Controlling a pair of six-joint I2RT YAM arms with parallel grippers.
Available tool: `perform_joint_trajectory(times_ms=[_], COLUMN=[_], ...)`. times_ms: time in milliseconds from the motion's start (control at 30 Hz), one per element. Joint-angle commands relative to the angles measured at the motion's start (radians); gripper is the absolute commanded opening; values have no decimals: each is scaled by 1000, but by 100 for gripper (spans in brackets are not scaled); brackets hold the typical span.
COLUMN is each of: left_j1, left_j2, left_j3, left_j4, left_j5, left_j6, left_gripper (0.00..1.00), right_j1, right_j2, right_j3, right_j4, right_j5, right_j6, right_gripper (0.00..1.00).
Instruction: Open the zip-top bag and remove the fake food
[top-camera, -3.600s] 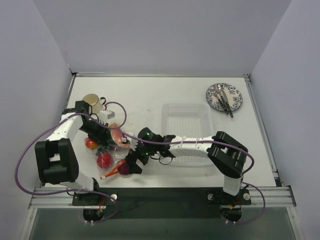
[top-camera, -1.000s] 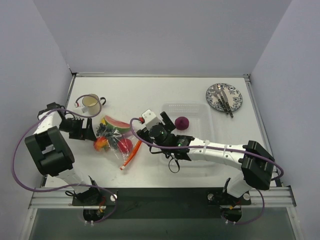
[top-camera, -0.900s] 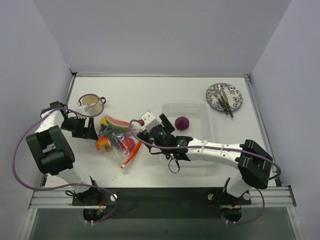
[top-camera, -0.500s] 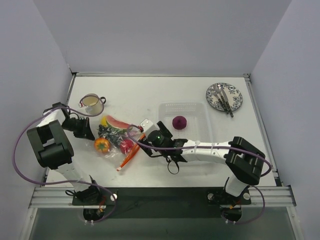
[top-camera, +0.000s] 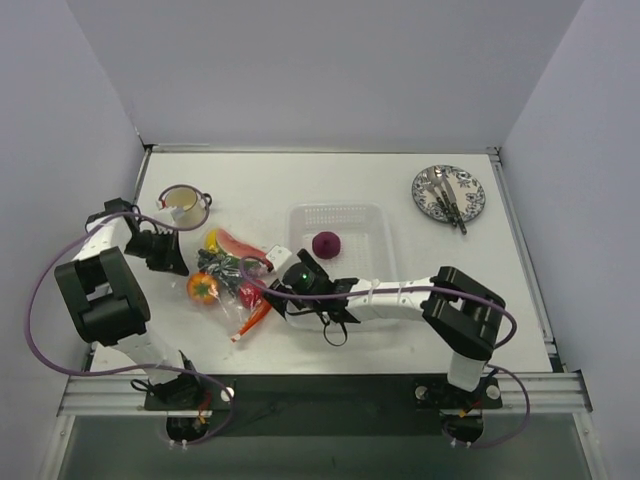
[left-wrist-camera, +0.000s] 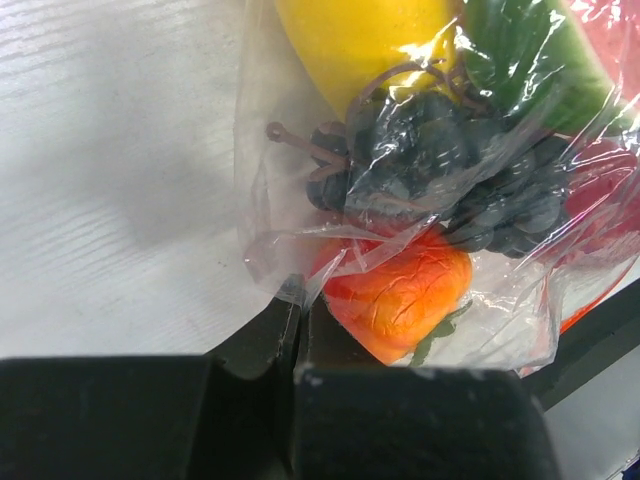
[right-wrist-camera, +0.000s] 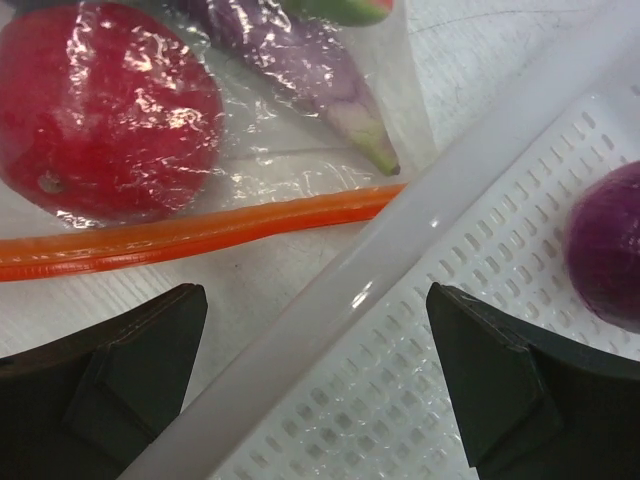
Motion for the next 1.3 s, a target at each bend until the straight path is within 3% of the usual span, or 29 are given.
perform_joint_trajectory(times_ms=[0,333,533,700,800,933,1033,1100,1167,1267], left_j1=[-5,23,28,41,64,93,98,98,94,81], left_j2=[-47,-43,-44,-55,-49,-41,-34,-29,-21,-23], left_j3=[-17,-34,-37,-52,-52,-46,-55,-64,-69,-80], left_j4=[21,9,3,9,4,26,73,102,116,136], left_j5=[8,16,27,12,5,-22,-77,-116,-146,-185], left_j6=[-7,27,27,35,46,56,47,37,17,-6], left_gripper=[0,0,0,0,0,0,0,0,0,0], right_j1=[-62,-160,-81,13,42,-60,-45,-12,5,44], right_j2=[-93,-265,-224,-205,-230,-224,-251,-250,-215,-158], right_j3=[-23,-176,-51,144,204,182,49,2,-9,2], right_j4=[-22,-62,-77,-97,-153,-286,-173,-123,-102,-80], right_j5=[85,134,146,219,132,-246,-205,-162,-143,-131], right_j6=[37,39,-21,-177,-120,22,-7,-23,-21,-58], right_gripper=[100,100,100,100,100,100,96,88,81,79])
